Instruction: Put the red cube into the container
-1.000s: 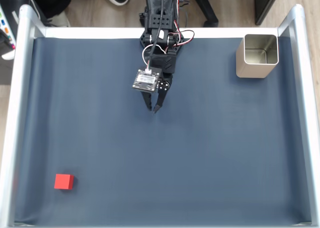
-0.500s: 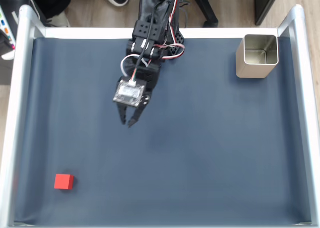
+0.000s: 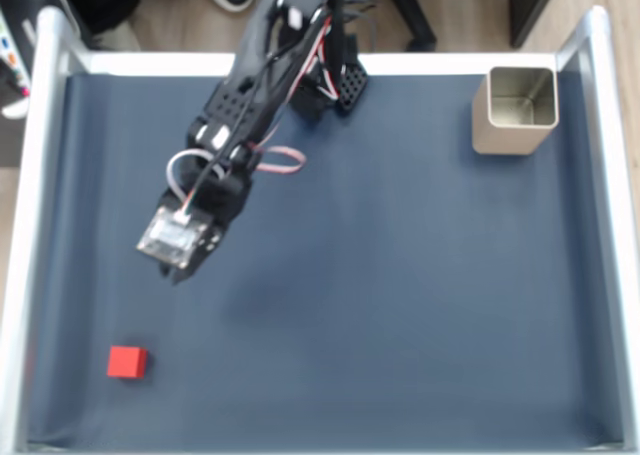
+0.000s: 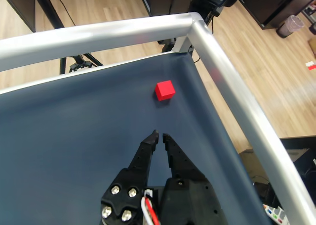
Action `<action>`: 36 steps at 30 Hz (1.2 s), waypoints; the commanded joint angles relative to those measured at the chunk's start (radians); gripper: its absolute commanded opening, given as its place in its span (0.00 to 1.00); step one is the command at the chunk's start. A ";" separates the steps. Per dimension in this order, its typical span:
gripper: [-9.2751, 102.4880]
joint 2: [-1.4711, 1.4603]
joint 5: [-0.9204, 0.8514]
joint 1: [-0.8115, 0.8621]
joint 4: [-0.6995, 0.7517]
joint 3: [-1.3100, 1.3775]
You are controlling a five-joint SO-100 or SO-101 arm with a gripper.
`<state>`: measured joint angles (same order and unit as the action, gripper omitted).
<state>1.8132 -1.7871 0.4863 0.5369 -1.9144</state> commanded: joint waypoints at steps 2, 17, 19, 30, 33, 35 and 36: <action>0.11 -0.100 -0.032 0.032 -0.071 0.147; 0.36 -0.430 -0.098 0.100 -0.374 0.288; 0.37 -0.474 -0.061 0.103 -0.431 0.305; 0.44 -0.663 0.043 0.123 -0.649 0.379; 0.44 -0.724 0.058 0.126 -0.680 0.431; 0.44 -0.761 0.064 0.127 -0.689 0.463; 0.44 -0.776 0.067 0.127 -0.699 0.476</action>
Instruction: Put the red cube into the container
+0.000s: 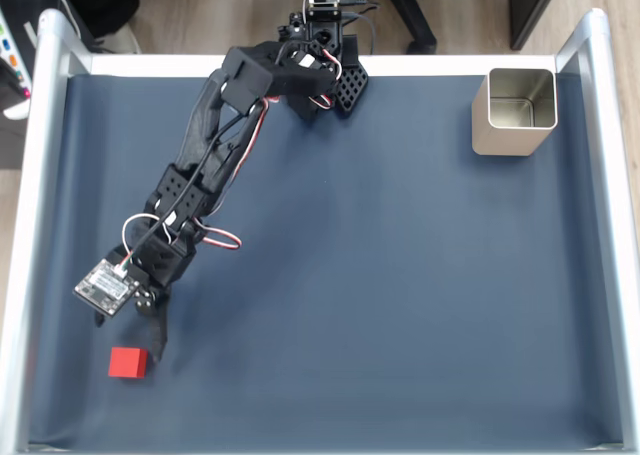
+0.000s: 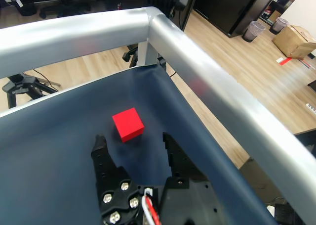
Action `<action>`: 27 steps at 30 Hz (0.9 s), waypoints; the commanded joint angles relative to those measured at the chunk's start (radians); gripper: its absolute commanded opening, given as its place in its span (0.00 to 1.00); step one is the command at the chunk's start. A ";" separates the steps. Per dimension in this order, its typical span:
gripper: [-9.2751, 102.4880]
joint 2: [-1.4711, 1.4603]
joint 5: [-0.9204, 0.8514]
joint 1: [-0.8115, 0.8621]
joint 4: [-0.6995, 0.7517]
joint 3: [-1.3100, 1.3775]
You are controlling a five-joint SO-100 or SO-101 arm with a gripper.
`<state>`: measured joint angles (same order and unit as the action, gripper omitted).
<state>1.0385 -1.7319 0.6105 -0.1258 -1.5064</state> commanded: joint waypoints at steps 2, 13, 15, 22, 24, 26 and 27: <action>0.44 -0.029 0.012 0.000 -0.049 0.089; 0.44 -0.155 0.015 -0.018 -0.072 0.204; 0.43 -0.173 0.026 -0.026 -0.081 0.218; 0.42 -0.216 0.064 -0.049 -0.109 0.250; 0.42 -0.224 0.075 -0.055 -0.123 0.250; 0.41 -0.233 0.086 -0.058 -0.137 0.253; 0.41 -0.236 0.091 -0.058 -0.141 0.258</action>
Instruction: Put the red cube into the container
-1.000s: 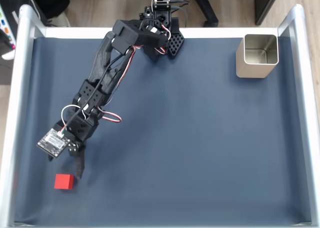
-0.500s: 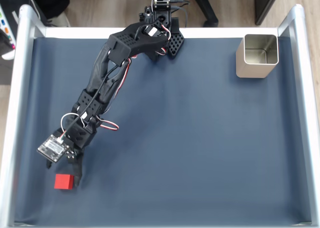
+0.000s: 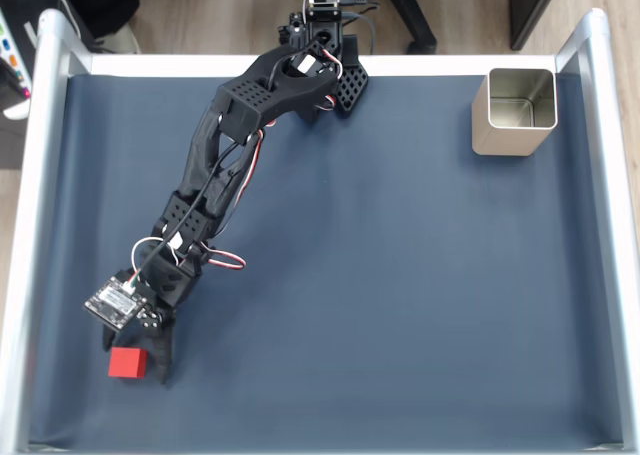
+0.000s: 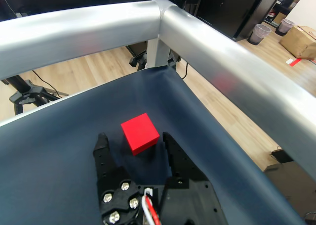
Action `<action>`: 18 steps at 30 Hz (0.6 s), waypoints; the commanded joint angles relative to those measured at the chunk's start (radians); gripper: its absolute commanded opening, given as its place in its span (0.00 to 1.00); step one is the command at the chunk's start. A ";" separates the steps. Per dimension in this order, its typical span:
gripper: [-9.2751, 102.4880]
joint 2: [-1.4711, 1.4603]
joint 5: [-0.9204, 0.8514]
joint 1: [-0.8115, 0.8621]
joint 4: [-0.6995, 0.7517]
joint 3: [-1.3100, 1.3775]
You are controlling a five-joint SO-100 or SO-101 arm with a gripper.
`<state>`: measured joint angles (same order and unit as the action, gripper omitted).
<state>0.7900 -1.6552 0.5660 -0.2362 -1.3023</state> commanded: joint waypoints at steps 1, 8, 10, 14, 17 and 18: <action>0.40 0.011 0.014 -0.015 -0.031 0.055; 0.34 -0.003 0.009 -0.014 -0.044 0.064; 0.33 -0.003 0.014 -0.014 -0.048 0.066; 0.29 -0.003 0.014 -0.012 -0.048 0.064; 0.26 0.000 0.014 -0.014 -0.048 0.060; 0.24 0.002 0.014 -0.015 -0.048 0.060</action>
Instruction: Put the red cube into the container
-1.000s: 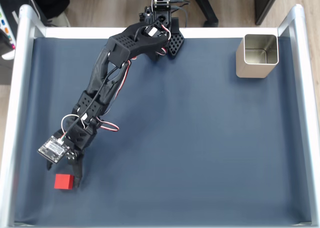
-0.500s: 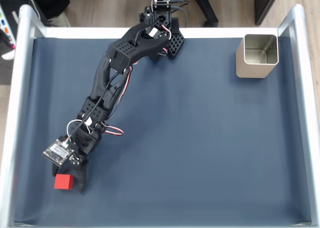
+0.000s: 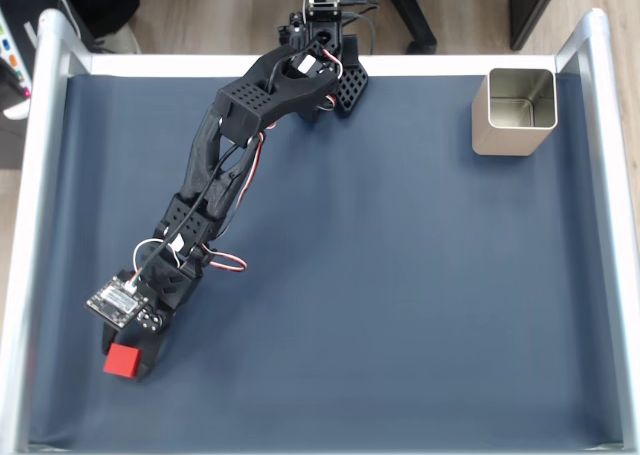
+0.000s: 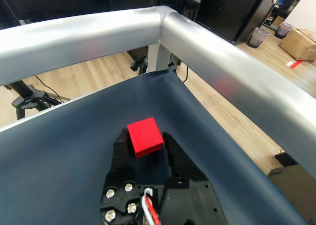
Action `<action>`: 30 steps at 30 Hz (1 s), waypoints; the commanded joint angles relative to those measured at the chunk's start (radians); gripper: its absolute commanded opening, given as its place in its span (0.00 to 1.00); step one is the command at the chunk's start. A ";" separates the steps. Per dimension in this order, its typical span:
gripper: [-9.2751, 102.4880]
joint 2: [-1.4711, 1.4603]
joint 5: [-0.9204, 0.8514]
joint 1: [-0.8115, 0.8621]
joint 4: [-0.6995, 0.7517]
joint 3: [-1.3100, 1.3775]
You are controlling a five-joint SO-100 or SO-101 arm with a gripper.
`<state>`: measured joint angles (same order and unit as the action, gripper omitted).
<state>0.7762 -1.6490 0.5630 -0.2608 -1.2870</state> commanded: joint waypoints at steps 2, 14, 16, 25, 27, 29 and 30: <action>0.22 0.018 0.005 -0.012 -0.023 0.037; 0.10 0.061 0.018 -0.018 -0.018 -0.018; 0.09 0.067 0.023 -0.020 -0.017 -0.023; 0.08 0.268 0.084 -0.087 0.153 -0.078; 0.08 0.356 0.091 -0.130 0.186 -0.127; 0.08 0.443 0.084 -0.183 0.212 -0.184; 0.08 0.483 0.081 -0.210 0.224 -0.210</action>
<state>1.1045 -1.5693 0.4080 -0.0583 -1.4772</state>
